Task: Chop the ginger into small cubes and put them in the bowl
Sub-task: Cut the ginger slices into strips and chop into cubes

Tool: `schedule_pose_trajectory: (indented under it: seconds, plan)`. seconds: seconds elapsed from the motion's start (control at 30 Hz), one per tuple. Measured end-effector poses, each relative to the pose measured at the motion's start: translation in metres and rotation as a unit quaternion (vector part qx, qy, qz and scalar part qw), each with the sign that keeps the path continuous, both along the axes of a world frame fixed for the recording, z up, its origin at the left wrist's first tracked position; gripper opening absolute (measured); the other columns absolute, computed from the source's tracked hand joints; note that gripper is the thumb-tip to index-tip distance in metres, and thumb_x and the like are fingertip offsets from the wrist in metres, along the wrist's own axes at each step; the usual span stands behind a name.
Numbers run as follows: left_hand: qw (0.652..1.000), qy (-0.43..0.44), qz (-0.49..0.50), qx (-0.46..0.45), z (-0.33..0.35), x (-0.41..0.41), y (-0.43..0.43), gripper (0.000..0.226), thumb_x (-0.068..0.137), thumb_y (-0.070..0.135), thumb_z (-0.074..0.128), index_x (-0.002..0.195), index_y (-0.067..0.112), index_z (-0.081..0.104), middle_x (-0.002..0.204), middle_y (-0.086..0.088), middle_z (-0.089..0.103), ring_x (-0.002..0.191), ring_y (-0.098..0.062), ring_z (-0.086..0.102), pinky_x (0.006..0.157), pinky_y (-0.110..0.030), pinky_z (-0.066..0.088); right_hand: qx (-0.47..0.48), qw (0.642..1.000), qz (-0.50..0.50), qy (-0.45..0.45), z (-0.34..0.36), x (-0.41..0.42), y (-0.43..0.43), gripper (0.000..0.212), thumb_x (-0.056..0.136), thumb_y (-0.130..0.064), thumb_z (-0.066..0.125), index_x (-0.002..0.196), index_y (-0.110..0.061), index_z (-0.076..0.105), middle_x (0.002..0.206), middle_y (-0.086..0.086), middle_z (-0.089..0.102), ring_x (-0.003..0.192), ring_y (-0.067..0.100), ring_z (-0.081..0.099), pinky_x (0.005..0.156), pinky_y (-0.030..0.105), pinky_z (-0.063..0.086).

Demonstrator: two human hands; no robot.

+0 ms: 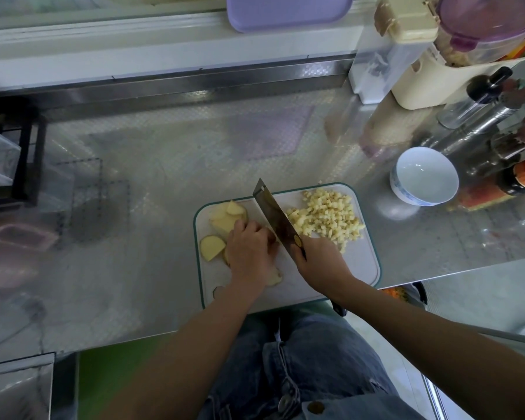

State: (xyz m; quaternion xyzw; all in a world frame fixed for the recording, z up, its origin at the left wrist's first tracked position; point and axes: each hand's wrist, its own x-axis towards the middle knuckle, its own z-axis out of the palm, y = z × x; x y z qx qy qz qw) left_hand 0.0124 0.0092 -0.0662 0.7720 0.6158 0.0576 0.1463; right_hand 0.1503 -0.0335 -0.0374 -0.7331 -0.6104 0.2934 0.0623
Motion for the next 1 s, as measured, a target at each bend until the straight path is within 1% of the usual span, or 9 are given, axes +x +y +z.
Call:
schedule_pose_trajectory:
  seconds: [0.1,0.23,0.37,0.47,0.57,0.7,0.8,0.9,1.0]
  plan:
    - [1.000,-0.005,-0.002,0.006,-0.001,0.000,0.001,0.017,0.086,0.035,0.062,0.091,0.023,0.073,0.090,0.005,0.063,0.095,-0.019,0.043,0.076,-0.029,0.037,0.003,1.000,-0.002,-0.013,-0.003,-0.002,0.000,0.027,0.100,-0.027,0.043,0.087,-0.009,0.058,0.067,0.003,0.052,0.057,0.018,0.046,0.055,0.026,0.033]
    - [1.000,-0.011,-0.005,0.008,-0.001,0.001,0.001,0.016,0.085,0.031,0.065,0.089,0.018,0.073,0.086,0.001,0.063,0.092,-0.022,0.045,0.074,-0.032,0.037,-0.004,1.000,0.000,-0.008,-0.004,-0.006,0.004,0.027,0.100,-0.027,0.043,0.091,-0.008,0.059,0.075,0.011,0.062,0.066,0.028,0.056,0.060,0.034,0.045]
    - [0.999,-0.033,-0.028,0.001,0.000,-0.001,0.002,0.016,0.086,0.033,0.063,0.094,0.026,0.075,0.090,0.005,0.065,0.096,-0.019,0.044,0.079,-0.028,0.036,0.008,0.999,-0.038,0.024,0.001,0.004,0.009,0.025,0.100,-0.025,0.045,0.081,-0.010,0.053,0.069,0.009,0.056,0.064,0.029,0.056,0.057,0.033,0.042]
    - [0.997,-0.054,-0.051,0.012,0.002,-0.007,0.001,0.016,0.083,0.033,0.068,0.094,0.022,0.074,0.089,0.003,0.067,0.095,-0.020,0.047,0.080,-0.029,0.038,0.011,0.995,-0.080,0.060,0.008,0.014,0.012,0.030,0.099,-0.023,0.047,0.075,-0.005,0.051,0.063,0.013,0.057,0.058,0.033,0.058,0.055,0.044,0.051]
    - [0.998,-0.053,-0.018,0.034,0.004,-0.019,0.000,0.027,0.073,0.033,0.075,0.093,0.016,0.069,0.093,-0.002,0.064,0.098,-0.025,0.050,0.082,-0.035,0.043,0.006,0.993,-0.085,0.085,0.013,0.013,0.011,0.031,0.098,-0.023,0.047,0.077,-0.002,0.054,0.064,0.017,0.059,0.056,0.034,0.059,0.056,0.050,0.054]
    - [0.999,-0.027,-0.003,0.033,0.005,-0.032,-0.004,0.035,0.069,0.040,0.077,0.094,0.018,0.066,0.100,-0.005,0.057,0.106,-0.029,0.047,0.087,-0.039,0.040,0.005,0.996,-0.039,0.082,0.014,0.000,0.009,0.030,0.098,-0.026,0.047,0.076,-0.008,0.053,0.062,0.009,0.057,0.053,0.027,0.059,0.052,0.043,0.054]
    - [0.999,-0.013,-0.011,0.032,0.005,-0.033,-0.006,0.036,0.072,0.043,0.075,0.099,0.021,0.064,0.104,-0.003,0.055,0.109,-0.026,0.044,0.090,-0.036,0.038,0.015,0.998,-0.015,0.065,0.012,-0.004,0.005,0.029,0.099,-0.026,0.047,0.073,-0.014,0.049,0.059,0.003,0.054,0.049,0.021,0.056,0.051,0.035,0.048]
    - [0.999,-0.011,-0.008,0.033,0.005,-0.032,-0.006,0.037,0.074,0.045,0.073,0.101,0.022,0.063,0.106,-0.002,0.054,0.110,-0.024,0.042,0.091,-0.035,0.037,0.007,0.998,-0.001,0.062,0.010,-0.002,0.000,0.031,0.099,-0.025,0.046,0.074,-0.009,0.054,0.059,0.006,0.057,0.049,0.022,0.057,0.050,0.035,0.049]
    - [0.999,-0.013,-0.005,0.034,0.006,-0.031,-0.007,0.037,0.075,0.044,0.073,0.101,0.021,0.063,0.105,-0.003,0.054,0.109,-0.024,0.042,0.091,-0.035,0.037,-0.003,0.998,0.014,0.055,0.010,0.001,-0.003,0.032,0.098,-0.023,0.047,0.075,-0.004,0.057,0.061,0.010,0.057,0.053,0.026,0.057,0.054,0.037,0.049]
